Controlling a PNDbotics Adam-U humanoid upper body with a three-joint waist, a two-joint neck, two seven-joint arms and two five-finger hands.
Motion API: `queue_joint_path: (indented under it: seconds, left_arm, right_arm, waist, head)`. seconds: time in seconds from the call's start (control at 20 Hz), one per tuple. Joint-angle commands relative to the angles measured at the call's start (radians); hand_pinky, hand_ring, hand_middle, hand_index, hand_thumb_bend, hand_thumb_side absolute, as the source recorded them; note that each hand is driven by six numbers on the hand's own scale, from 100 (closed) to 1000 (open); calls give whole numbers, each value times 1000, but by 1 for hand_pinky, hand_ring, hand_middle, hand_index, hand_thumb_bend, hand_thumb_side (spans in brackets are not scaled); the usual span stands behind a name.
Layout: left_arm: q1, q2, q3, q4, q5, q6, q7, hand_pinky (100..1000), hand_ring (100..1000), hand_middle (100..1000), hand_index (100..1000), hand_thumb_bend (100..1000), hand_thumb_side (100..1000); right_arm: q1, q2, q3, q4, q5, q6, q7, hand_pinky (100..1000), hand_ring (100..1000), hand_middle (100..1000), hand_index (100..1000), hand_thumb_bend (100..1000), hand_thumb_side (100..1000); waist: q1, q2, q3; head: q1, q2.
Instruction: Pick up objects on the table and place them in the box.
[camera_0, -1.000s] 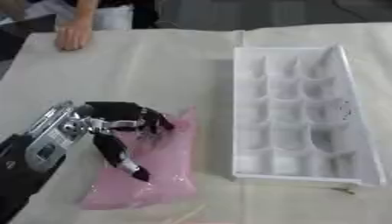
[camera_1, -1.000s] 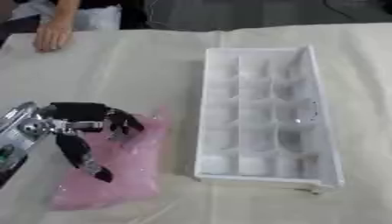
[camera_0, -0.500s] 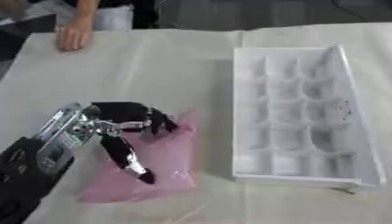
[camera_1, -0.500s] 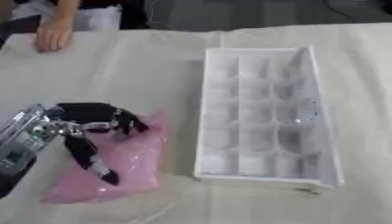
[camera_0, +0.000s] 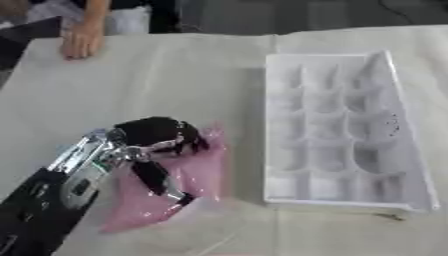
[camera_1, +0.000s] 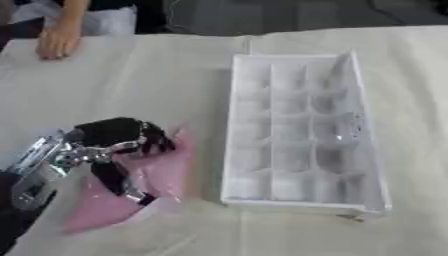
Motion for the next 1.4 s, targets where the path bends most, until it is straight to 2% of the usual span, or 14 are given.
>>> queue_joint_path:
  seconds: [0.05, 0.1, 0.15, 0.2, 0.25, 0.3, 0.35, 0.4, 0.45, 0.5, 0.65, 1.05, 1.2, 1.4]
  left_arm:
    - [12, -11, -3, 3, -19, 6, 24, 472, 603, 657, 776, 572, 697]
    - [14, -17, 0, 1, -17, 10, 36, 449, 586, 636, 756, 490, 685]
    - [16, -20, 2, 0, -16, 15, 49, 439, 578, 627, 748, 463, 679]
    - [18, -24, 6, -2, -11, 22, 69, 394, 556, 588, 708, 314, 644]
    - [21, -25, 7, -3, -7, 28, 88, 375, 533, 564, 684, 251, 604]
    - [21, -26, 12, -6, 0, 38, 115, 298, 473, 444, 586, 177, 443]
    - [22, -25, 15, -7, 5, 47, 142, 298, 473, 444, 586, 177, 443]
    - [21, -24, 23, -9, 8, 57, 170, 100, 287, 244, 419, 160, 149]
    - [19, -21, 31, -11, 10, 65, 198, 100, 244, 214, 390, 160, 118]
    - [17, -18, 40, -15, 10, 69, 224, 100, 165, 152, 331, 152, 100]
    - [7, 2, 74, -26, 1, 67, 284, 100, 122, 111, 291, 175, 100]
    - [-31, 106, 177, -80, -25, 76, 431, 100, 139, 126, 306, 207, 100]
    - [-52, 128, 203, -93, 31, 85, 462, 100, 151, 184, 314, 178, 100]
    - [-81, 137, 216, -114, 120, 86, 466, 100, 176, 200, 318, 171, 100]
  right_arm:
    - [-12, -15, -11, -13, -2, 0, -1, 424, 567, 524, 579, 302, 1000]
    - [-11, -15, -12, -13, -1, 0, -1, 424, 567, 524, 579, 307, 1000]
    - [-10, -15, -12, -13, -1, 1, -1, 424, 567, 524, 579, 307, 1000]
    - [-10, -14, -12, -13, -1, 1, -1, 424, 567, 524, 578, 307, 1000]
    - [-9, -14, -12, -13, 0, 1, -2, 424, 567, 524, 578, 307, 1000]
    - [-8, -14, -13, -13, 0, 1, -2, 424, 567, 523, 578, 307, 1000]
    - [-8, -14, -13, -13, 0, 1, -2, 424, 567, 523, 578, 307, 1000]
    - [-7, -14, -13, -13, 0, 2, -2, 424, 567, 523, 578, 307, 1000]
    - [-6, -13, -13, -13, 0, 2, -2, 424, 567, 523, 578, 307, 1000]
    - [-6, -13, -14, -13, 0, 2, -2, 424, 567, 522, 578, 306, 1000]
    - [-4, -13, -14, -13, 1, 3, -2, 425, 567, 523, 578, 306, 1000]
    - [2, -16, -16, -13, 3, 4, -2, 425, 567, 522, 577, 306, 1000]
    - [5, -16, -16, -13, 3, 5, -2, 425, 567, 522, 577, 307, 1000]
    - [5, -16, -16, -13, 3, 5, -2, 425, 567, 522, 577, 306, 1000]
  waist:
    - [-2, -9, 2]
    - [-1, -8, 3]
    - [-1, -8, 3]
    - [-1, -8, 4]
    - [-1, -8, 5]
    - [-1, -8, 6]
    - [-1, -9, 6]
    - [-1, -9, 6]
    - [-1, -10, 7]
    - [-1, -11, 7]
    - [0, -12, 8]
    - [2, -17, 15]
    - [3, -18, 17]
    - [2, -19, 17]
  head:
    - [3, 0]
    - [2, 0]
    - [2, 0]
    - [1, 0]
    - [1, 0]
    - [0, 0]
    - [0, 0]
    - [0, 0]
    - [-1, 0]
    - [-1, 0]
    - [-3, 0]
    - [-12, 0]
    - [-14, 0]
    - [-16, 0]
